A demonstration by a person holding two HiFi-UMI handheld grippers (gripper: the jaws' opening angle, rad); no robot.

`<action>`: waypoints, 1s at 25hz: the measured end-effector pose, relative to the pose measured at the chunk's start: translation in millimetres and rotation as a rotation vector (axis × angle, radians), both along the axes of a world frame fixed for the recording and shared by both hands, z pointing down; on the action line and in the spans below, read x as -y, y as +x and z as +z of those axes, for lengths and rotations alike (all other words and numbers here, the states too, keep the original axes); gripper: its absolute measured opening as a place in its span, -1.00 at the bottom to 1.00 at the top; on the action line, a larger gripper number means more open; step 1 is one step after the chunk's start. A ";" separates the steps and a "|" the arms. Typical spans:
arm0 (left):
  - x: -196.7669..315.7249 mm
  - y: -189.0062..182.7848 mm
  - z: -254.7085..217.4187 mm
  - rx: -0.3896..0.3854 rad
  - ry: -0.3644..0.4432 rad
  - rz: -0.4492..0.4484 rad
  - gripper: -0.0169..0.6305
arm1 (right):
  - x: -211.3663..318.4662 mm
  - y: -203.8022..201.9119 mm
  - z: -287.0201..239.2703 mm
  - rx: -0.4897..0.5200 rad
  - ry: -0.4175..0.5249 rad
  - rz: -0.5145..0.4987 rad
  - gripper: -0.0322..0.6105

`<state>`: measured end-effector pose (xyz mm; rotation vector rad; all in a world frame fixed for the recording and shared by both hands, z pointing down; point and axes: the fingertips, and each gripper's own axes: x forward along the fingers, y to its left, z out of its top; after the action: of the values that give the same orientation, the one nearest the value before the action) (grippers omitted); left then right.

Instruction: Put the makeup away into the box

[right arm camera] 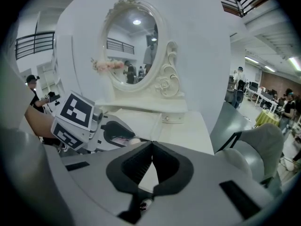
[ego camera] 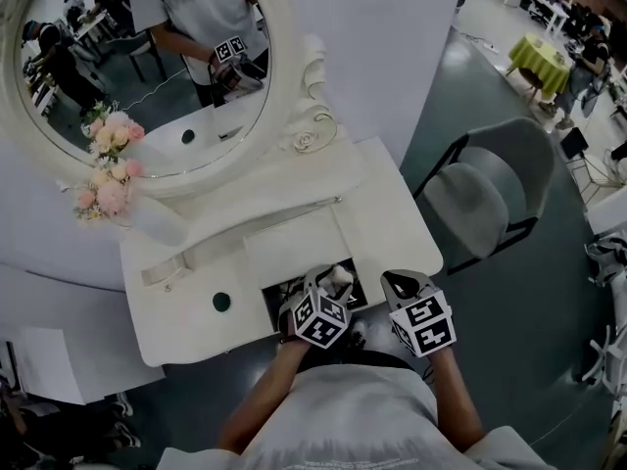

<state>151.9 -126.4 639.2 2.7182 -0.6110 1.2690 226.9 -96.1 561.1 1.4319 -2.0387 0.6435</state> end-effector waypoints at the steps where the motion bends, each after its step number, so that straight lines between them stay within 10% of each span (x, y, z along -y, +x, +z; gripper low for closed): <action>1: -1.6 -0.4 1.4 0.002 -0.005 0.000 -0.21 | 1.1 -2.3 0.6 0.002 0.000 -0.009 -0.89; 11: 7.8 14.6 25.4 0.023 -0.010 -0.035 -0.46 | -5.9 -4.4 8.3 0.009 -0.019 -0.034 -0.89; 20: 16.4 16.0 9.5 0.088 0.320 -0.056 -0.40 | -7.4 2.7 5.9 -0.003 -0.018 -0.011 -0.89; 25: 15.6 -1.4 -4.8 0.015 0.253 -0.076 -0.36 | 3.2 -12.6 0.0 -0.009 -0.008 -0.027 -0.89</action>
<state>150.5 -142.0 634.4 2.8513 -0.9268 1.2738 214.3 -99.3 561.1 1.3986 -2.0427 0.6325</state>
